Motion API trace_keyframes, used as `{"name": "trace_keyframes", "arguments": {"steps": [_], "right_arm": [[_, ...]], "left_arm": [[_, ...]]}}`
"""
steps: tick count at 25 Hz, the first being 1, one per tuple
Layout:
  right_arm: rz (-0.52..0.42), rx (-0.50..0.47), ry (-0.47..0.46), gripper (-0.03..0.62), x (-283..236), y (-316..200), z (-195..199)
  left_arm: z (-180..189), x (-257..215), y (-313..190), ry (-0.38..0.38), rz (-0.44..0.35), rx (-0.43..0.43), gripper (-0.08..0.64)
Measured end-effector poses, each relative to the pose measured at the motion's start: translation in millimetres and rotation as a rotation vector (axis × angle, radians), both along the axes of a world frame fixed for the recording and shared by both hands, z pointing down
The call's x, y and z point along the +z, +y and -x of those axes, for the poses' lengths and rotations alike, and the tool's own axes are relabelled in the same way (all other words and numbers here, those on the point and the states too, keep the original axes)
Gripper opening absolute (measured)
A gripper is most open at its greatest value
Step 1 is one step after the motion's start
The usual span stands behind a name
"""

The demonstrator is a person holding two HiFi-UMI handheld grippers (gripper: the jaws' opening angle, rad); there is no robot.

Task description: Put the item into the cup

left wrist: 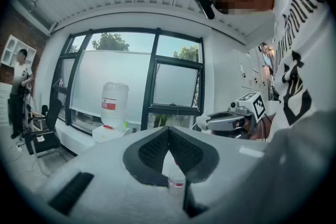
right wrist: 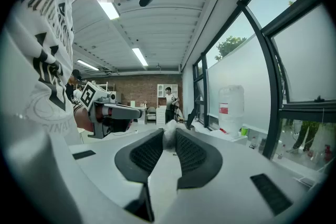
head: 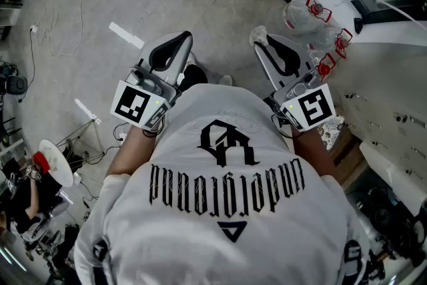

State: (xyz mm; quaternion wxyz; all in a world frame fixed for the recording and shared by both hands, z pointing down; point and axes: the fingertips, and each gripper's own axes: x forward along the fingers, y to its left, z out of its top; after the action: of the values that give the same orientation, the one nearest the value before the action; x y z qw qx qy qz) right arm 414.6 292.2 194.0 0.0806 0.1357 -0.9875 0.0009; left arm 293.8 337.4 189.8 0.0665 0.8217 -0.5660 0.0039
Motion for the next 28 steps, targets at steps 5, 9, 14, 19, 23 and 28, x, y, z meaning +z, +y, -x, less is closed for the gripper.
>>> {"name": "trace_keyframes", "arguments": {"steps": [5,9,14,19,23,28], "right_arm": [[-0.004,0.011,0.011,0.080,3.0,-9.1,4.8],[0.008,0.030,0.028,0.080,7.7,-17.9,11.2],[0.010,0.030,0.023,0.080,8.1,-31.5,32.2],[0.005,0.025,0.035,0.080,9.0,-45.8,65.2],[0.009,0.026,0.050,0.080,10.2,-59.4,101.8],[0.015,0.054,0.061,0.080,5.9,-79.4,151.3]], "left_arm": [[9.6,1.6,-6.5,0.003,0.001,-0.003,0.012],[25.3,4.3,-10.3,0.013,0.007,-0.018,0.012],[51.3,10.2,-21.6,0.019,0.017,-0.030,0.012],[86.6,14.7,-31.6,0.032,0.019,-0.044,0.012],[125.0,17.6,-40.9,0.050,0.015,-0.054,0.012],[179.4,12.1,-56.9,0.052,0.004,-0.035,0.012]]}}
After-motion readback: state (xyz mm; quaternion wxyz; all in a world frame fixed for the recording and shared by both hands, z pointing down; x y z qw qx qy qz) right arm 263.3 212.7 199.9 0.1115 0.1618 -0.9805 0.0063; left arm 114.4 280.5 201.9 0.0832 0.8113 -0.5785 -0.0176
